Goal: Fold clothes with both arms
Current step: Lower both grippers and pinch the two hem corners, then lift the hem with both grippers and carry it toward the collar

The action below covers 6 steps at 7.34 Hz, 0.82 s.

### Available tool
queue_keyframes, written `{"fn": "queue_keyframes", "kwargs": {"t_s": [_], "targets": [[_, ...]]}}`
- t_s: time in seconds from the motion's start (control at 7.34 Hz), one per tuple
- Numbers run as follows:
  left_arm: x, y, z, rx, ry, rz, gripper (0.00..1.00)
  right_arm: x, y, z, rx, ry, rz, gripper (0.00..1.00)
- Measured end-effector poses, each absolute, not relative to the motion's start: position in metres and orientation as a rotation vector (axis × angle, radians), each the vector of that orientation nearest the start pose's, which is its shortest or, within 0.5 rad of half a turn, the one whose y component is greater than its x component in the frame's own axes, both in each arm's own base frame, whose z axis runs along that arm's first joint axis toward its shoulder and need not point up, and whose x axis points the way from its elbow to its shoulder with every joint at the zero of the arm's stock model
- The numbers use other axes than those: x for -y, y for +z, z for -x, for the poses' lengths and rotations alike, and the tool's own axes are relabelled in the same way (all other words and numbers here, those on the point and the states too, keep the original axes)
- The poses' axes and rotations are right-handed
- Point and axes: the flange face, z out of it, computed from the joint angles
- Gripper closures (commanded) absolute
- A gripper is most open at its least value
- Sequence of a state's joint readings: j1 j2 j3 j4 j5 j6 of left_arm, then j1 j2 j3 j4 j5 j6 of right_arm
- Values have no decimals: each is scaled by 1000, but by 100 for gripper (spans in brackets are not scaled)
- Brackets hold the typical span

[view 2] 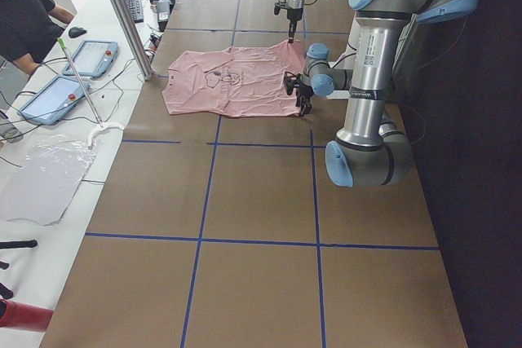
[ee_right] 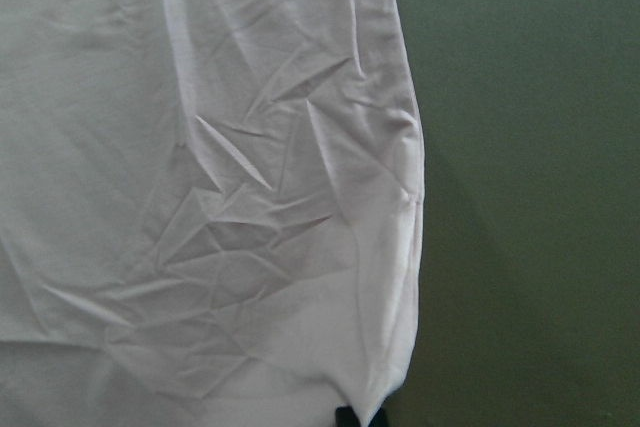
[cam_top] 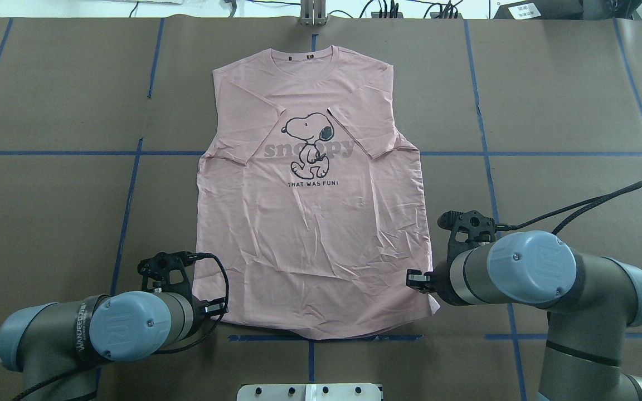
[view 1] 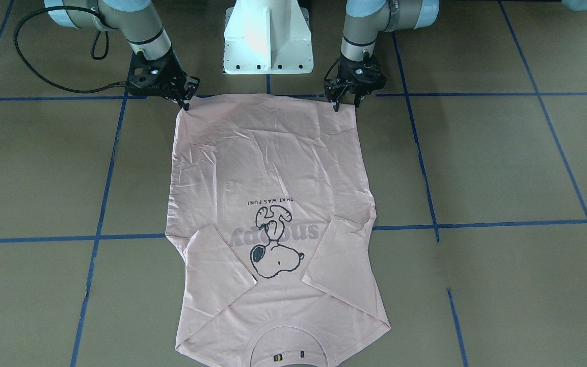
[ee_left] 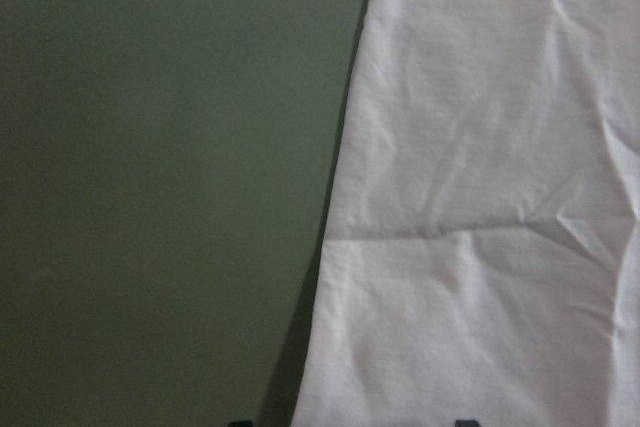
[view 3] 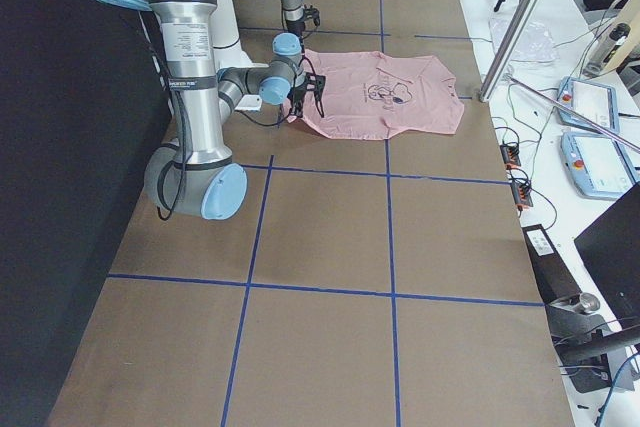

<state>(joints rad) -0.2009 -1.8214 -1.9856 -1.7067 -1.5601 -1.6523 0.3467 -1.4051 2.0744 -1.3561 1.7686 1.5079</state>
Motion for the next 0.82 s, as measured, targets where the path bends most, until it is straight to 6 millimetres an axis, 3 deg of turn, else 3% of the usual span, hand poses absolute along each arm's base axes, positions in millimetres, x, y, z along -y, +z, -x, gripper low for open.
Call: {"fn": "queue_keyframes", "kwargs": {"t_s": [0.14,0.82], "targets": [[242,328,-517,-806,-269,-59,100,282,323,447,901,177,2,100],[244,317,-510,-830,-256,-68,100,283,320,445,909,177,1,100]]}}
